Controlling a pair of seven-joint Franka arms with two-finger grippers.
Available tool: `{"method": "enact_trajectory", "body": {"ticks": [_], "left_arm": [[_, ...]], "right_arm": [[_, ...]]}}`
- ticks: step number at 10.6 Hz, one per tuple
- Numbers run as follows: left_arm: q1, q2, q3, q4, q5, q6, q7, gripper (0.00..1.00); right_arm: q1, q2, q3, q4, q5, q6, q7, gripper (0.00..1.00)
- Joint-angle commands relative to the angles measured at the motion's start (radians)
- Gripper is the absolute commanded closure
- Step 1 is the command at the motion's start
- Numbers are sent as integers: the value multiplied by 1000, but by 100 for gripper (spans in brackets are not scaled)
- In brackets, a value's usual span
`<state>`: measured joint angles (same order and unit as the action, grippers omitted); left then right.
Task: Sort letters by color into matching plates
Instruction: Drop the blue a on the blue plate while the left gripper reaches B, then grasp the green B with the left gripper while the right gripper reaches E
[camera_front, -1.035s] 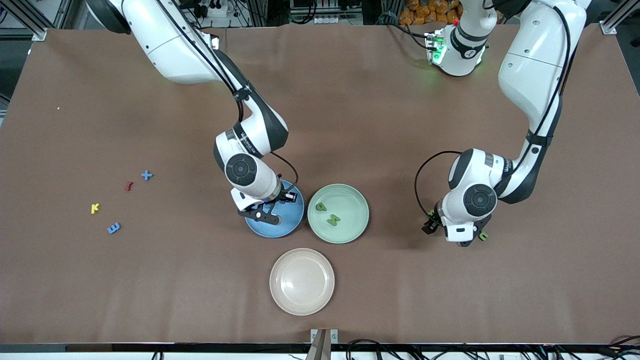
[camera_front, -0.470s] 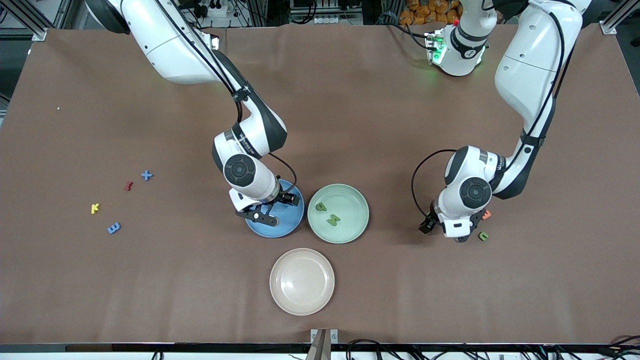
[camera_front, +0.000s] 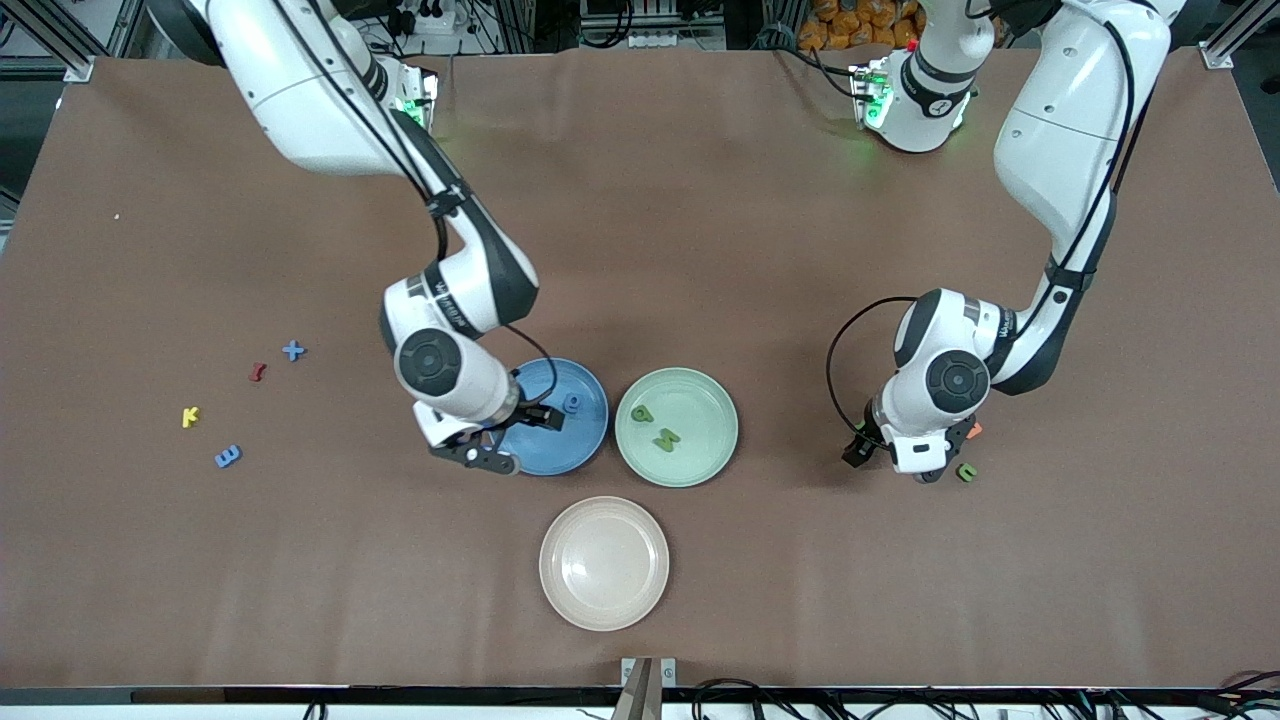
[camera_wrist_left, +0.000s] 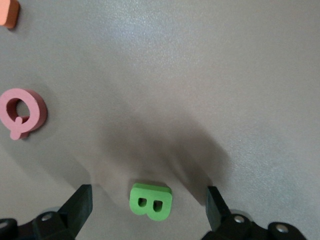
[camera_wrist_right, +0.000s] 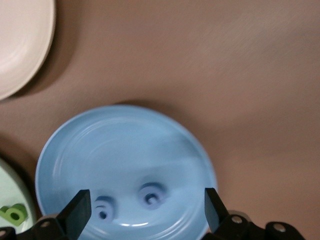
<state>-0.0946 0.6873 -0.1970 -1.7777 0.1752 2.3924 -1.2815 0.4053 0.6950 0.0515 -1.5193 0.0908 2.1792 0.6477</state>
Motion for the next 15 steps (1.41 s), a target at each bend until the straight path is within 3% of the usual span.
{"method": "enact_trajectory", "body": {"ticks": [1,4,8,9,10,15], "left_arm": [[7,-23,-7,-35,-11,42,-13,0],[7,-28,-9,-55,-20,82,-18,0],[7,-37,-12,-88,-19,122,-18,0],[9,-38,-13,-88,-20,122,-19,17],[16,-43,-13,-88,-19,122,-18,99],[16,-43,-13,-81,-19,122,-16,100]], "right_arm": [[-84,-72,-1,-8,-28,-94,-72,0],[-173,-103,-13,-10,-69,-142,-123,0],[-243,-117,-102,-5,-77,-137,-128,0],[-259,-117,-119,-1,-75,-133,-128,0],[-272,-117,-131,7,-65,-130,-116,0],[-388,-167,-159,-47,-8,-53,-126,0]]}}
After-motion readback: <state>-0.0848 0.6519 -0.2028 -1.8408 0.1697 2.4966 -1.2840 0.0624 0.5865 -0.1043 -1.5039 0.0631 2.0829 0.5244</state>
